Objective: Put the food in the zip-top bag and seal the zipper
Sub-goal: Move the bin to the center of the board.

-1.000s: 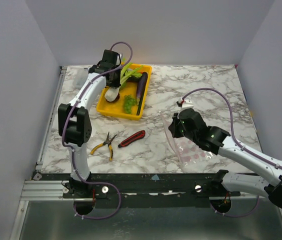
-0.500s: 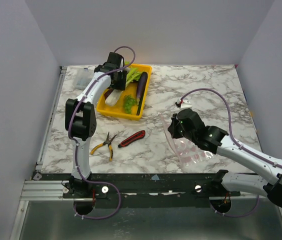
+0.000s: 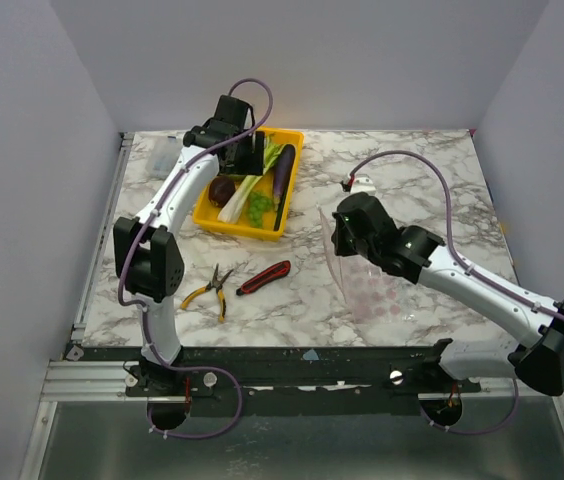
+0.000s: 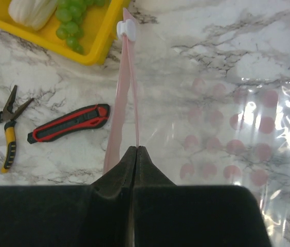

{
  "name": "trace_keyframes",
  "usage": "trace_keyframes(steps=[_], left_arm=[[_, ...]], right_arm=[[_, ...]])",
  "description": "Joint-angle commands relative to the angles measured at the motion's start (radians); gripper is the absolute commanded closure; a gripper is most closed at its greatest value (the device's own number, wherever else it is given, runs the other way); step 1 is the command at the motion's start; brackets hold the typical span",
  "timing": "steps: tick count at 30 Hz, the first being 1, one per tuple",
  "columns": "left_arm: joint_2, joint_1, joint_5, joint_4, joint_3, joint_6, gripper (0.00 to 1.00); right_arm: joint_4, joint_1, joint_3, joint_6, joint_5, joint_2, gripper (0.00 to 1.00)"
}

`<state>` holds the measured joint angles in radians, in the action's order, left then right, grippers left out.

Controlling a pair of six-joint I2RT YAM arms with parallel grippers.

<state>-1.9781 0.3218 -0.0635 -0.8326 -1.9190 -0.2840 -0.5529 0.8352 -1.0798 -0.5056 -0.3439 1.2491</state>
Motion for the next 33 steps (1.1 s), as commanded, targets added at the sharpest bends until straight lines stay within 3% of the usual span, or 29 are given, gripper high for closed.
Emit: trace_keyframes(steps=[1, 4, 8, 16, 19, 28, 33], left_arm=[[0.06, 0.057, 0.169, 0.066, 0.043, -0.03, 0.28], [-0.014, 0.103, 0.151, 0.136, -0.006, 0.003, 0.35], [-0.198, 0.105, 0.098, 0.106, -0.222, -0.021, 0.48], [-0.365, 0.09, 0.016, 0.083, -0.342, -0.146, 0.48], [-0.386, 0.07, 0.061, 0.052, -0.348, -0.203, 0.48], [-0.368, 0.08, 0.169, -0.022, -0.202, -0.257, 0.44], [-0.124, 0.141, 0.152, 0.188, 0.189, -0.274, 0.38]], right_arm=[[-0.026, -0.018, -0.073, 0.096, -0.1, 0.027, 0.99], [0.009, -0.031, -0.072, 0.169, -0.073, 0.059, 1.0], [0.037, -0.055, -0.063, 0.249, -0.083, 0.104, 0.99], [0.162, -0.075, 0.013, 0.315, -0.03, 0.088, 0.99], [0.177, -0.075, 0.034, 0.325, -0.02, 0.054, 0.99], [0.169, -0.075, 0.062, 0.315, -0.012, -0.032, 0.99], [0.165, -0.074, 0.078, 0.304, 0.012, -0.062, 0.99]])
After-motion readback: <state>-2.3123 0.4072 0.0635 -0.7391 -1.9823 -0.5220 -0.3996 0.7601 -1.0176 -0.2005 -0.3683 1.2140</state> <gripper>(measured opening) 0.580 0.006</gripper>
